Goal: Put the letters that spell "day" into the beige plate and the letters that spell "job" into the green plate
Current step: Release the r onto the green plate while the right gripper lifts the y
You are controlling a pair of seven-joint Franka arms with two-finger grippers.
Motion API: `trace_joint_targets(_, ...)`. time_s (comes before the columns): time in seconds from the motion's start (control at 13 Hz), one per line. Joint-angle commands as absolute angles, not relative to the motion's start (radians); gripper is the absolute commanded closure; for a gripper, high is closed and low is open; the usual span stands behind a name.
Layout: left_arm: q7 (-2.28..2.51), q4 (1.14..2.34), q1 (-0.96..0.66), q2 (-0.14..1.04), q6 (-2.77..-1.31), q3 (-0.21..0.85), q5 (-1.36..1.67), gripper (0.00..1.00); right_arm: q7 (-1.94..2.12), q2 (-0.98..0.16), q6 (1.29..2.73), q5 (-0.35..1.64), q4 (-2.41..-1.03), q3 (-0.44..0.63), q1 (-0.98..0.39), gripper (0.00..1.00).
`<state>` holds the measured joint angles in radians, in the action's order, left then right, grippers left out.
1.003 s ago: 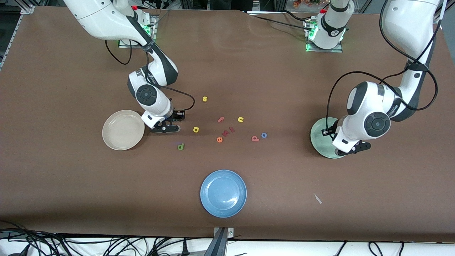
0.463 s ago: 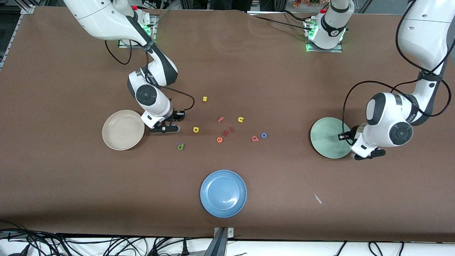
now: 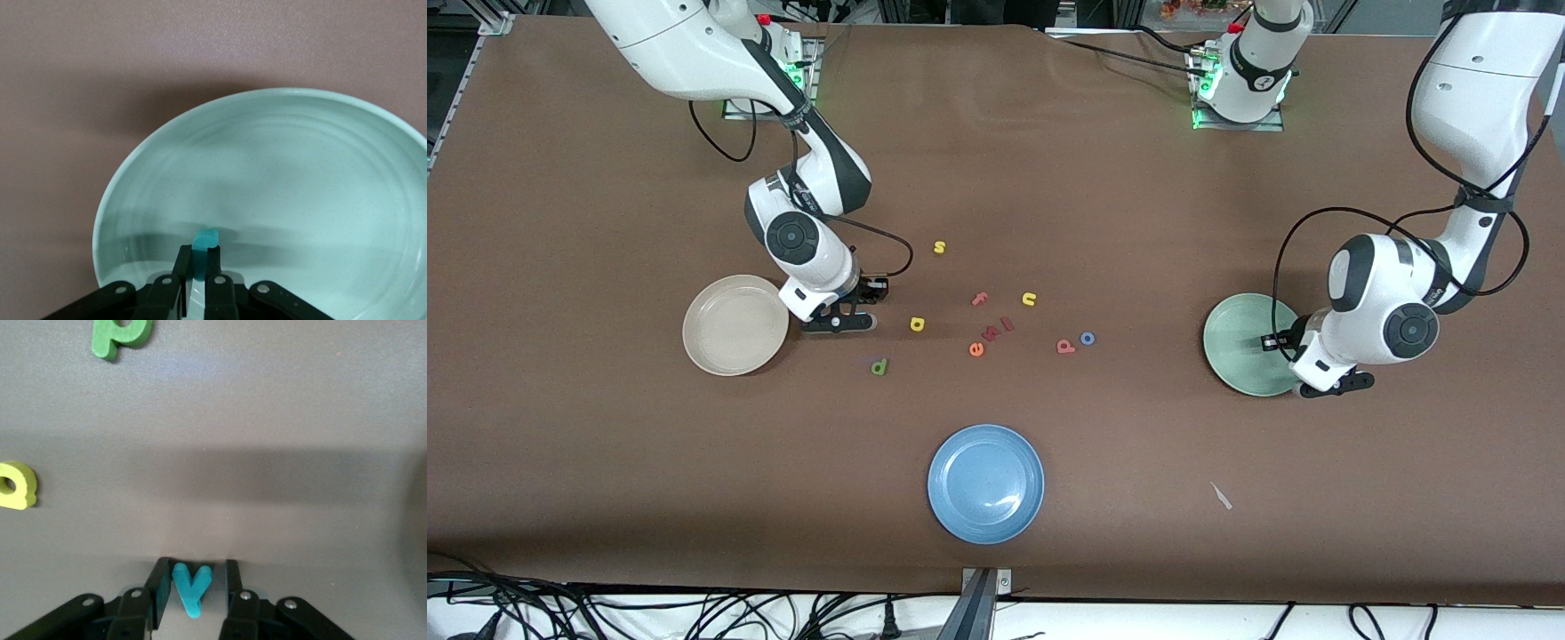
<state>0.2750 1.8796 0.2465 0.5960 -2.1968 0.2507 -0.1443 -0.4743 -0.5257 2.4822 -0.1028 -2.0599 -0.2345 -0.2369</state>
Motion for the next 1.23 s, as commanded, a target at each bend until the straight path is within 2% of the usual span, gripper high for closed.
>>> trace_joint_targets(0.0,0.267,1.89,0.25,0.584,-2.206,0.255,-0.172,0.13,-0.494,-0.538,2.484,-0.12,-2.049,-0.238,-0.242,0.61)
trace_joint_targets(0.08,0.267,1.888,0.25,0.583,-2.2,0.255,-0.173,0.0,-0.494,-0.538,2.485,-0.12,-2.049,-0.238,-0.242,0.61)
trace_joint_targets(0.39,0.281,1.87,0.242,0.543,-2.128,0.268,-0.17,0.0,-0.495,-0.546,2.485,-0.118,-2.048,-0.238,-0.242,0.64)
trace_joint_targets(0.77,0.301,1.868,0.241,0.445,-2.045,0.389,-0.16,0.0,-0.494,-0.548,2.485,-0.12,-2.046,-0.238,-0.244,0.7)
trace_joint_targets(1.16,0.399,1.853,0.232,0.44,-2.033,0.557,-0.163,0.0,-0.494,-0.549,2.485,-0.118,-2.043,-0.238,-0.244,0.77)
